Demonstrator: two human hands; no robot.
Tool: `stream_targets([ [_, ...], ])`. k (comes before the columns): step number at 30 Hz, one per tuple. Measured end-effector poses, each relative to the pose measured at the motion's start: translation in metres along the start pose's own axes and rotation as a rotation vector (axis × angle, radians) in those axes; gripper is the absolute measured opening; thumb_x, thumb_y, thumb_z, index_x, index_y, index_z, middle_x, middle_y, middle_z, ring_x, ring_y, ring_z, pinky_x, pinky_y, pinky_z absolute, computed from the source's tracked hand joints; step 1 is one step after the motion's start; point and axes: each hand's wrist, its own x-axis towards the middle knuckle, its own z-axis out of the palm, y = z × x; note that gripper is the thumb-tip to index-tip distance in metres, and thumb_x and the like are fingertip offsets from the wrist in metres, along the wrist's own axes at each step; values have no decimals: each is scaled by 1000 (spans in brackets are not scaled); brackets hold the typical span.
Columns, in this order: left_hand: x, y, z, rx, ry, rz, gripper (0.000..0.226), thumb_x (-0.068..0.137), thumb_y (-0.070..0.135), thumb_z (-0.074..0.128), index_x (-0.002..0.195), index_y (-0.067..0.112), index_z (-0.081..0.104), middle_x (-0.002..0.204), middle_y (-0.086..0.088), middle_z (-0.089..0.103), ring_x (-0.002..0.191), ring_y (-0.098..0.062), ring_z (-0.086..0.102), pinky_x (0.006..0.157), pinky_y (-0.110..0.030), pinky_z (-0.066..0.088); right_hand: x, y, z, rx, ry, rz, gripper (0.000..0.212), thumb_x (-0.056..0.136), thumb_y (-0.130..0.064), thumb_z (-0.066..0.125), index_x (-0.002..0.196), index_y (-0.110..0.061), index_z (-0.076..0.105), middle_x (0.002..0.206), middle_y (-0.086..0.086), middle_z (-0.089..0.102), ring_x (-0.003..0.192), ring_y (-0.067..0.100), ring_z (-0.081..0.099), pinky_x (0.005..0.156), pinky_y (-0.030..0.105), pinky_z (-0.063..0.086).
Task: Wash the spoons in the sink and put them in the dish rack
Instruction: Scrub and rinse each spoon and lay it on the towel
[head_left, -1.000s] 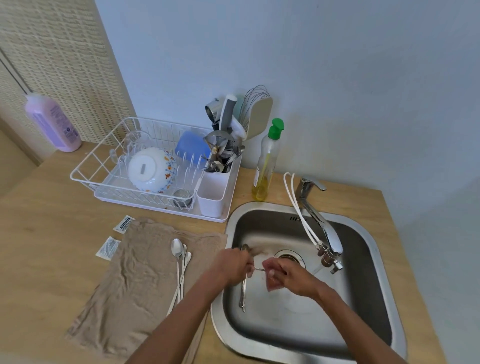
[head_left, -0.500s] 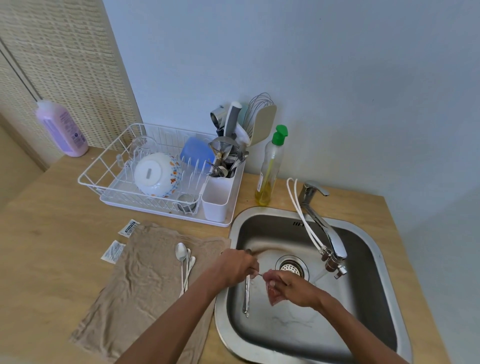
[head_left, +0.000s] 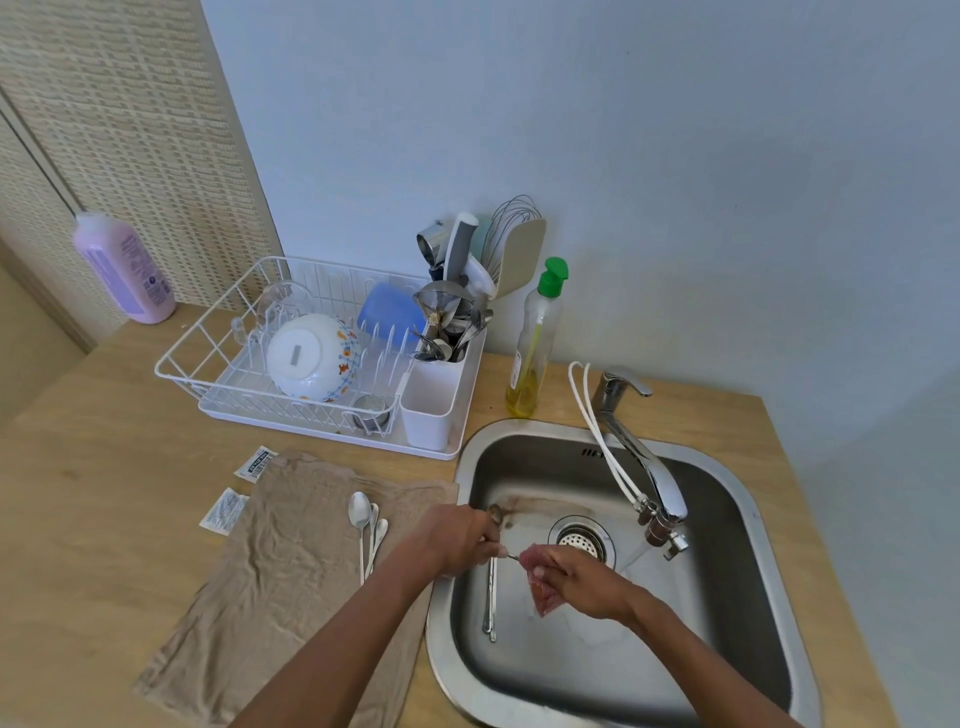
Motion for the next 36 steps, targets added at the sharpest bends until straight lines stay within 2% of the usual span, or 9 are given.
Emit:
stream_targets([
  [3,-2,5,7,-83,56,-34,42,98,53,43,90,19,67,93,-3,68,82,-20,61,67,-29,38,1,2,1,84,206,36,24,102,-32,49,82,-26,62,75,-12,64,74,4,61,85,43,52],
  [5,-4,10,10,-101,68,-65,42,99,52,42,90,19,67,92,-3,69,80,-20,62,66,-29,39,2,-1,2,128,318,47,24,102,-32,49,86,-22,63,76,-10,64,74,4,61,85,42,52],
  [9,-13,5,1,-23,18,0,38,98,49,45,82,20,64,82,-2,66,74,-19,59,66,-29,39,-7,-7,6,114,43,-37,19,103,-14,47,111,-5,62,81,-7,60,79,5,62,79,25,57],
  [11,-17,2,-6,3,-15,60,38,97,50,47,73,24,59,73,2,60,69,-17,56,66,-29,37,-6,-9,9,0,-53,-49,20,102,-13,47,114,-14,64,90,-13,62,84,-2,60,80,11,47],
  [14,-19,4,-8,2,-8,71,39,97,51,46,72,25,59,76,1,66,74,-20,62,66,-28,38,-4,-7,11,-29,-36,-80,25,102,-14,47,100,-31,64,88,-14,61,79,-4,57,75,8,43],
  [19,-21,10,9,-224,-51,-17,31,102,39,42,78,24,57,86,-3,64,79,-19,58,70,-29,38,-3,11,12,146,221,19,19,102,-30,50,95,-22,65,78,-13,65,76,-1,62,79,31,53],
  [25,-28,20,30,-545,-89,-116,30,102,25,40,80,24,59,79,8,56,75,-9,55,66,-20,39,2,-10,37,503,577,196,33,102,-33,45,82,-13,60,60,-5,57,54,10,51,47,15,37],
  [32,-41,20,38,-507,-63,-129,27,101,22,42,78,19,56,81,0,58,74,-14,54,67,-23,39,-7,-6,17,427,154,184,16,102,-25,49,112,-17,60,63,-1,58,48,7,46,43,20,35],
  [36,-37,29,35,-481,53,-144,30,102,26,42,78,19,57,79,-3,62,75,-21,59,69,-30,45,-2,-7,12,328,383,139,18,102,-31,50,110,-23,63,80,-6,66,67,-1,62,60,13,46],
])
